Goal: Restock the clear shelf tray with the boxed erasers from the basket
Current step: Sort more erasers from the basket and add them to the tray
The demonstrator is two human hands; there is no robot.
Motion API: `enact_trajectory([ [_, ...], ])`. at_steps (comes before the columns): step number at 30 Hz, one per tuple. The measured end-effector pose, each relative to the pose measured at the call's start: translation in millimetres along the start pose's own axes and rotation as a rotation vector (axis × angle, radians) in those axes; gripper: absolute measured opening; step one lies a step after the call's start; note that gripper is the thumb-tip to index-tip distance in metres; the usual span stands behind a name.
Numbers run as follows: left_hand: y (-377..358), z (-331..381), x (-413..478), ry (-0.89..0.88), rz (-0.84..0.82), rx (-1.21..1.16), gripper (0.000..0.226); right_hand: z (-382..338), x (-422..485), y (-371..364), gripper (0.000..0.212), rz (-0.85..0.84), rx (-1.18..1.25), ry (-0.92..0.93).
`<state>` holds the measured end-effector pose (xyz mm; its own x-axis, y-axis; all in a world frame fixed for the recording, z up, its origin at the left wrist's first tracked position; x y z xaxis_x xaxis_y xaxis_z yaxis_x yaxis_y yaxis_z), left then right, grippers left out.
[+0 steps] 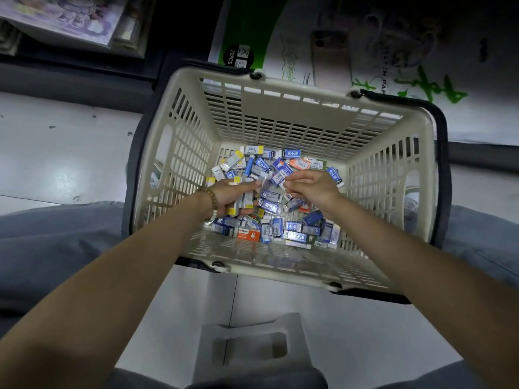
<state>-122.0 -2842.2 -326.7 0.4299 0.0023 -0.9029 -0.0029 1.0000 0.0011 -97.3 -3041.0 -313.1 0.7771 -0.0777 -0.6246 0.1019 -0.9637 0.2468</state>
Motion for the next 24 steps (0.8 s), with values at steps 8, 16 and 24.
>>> enact_trajectory([
  [8,54.2,-3.3,23.3,-0.045,0.25,0.031,0.057,16.5,19.1,-44.0,0.042,-0.021,-0.164,-0.094],
  [16,40.6,13.4,29.7,-0.073,0.038,-0.262,0.02,11.9,40.8,-76.3,0.026,0.223,-0.168,-0.173],
  [24,26.3,22.3,36.1,-0.093,-0.058,-0.209,0.041,-38.9,45.1,-77.4,0.032,-0.078,0.048,0.032],
])
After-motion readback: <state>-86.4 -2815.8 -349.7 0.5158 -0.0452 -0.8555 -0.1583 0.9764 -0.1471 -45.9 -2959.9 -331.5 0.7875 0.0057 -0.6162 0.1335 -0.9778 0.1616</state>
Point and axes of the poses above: each hand's wrist, its own x-axis towards the middle knuckle, its own y-axis out of the back of the hand, z = x × y, the point moved 5 cm from there along x, towards the middle knuckle, and after that the axes turned 8 degrees about z, right-handed, at the moved point
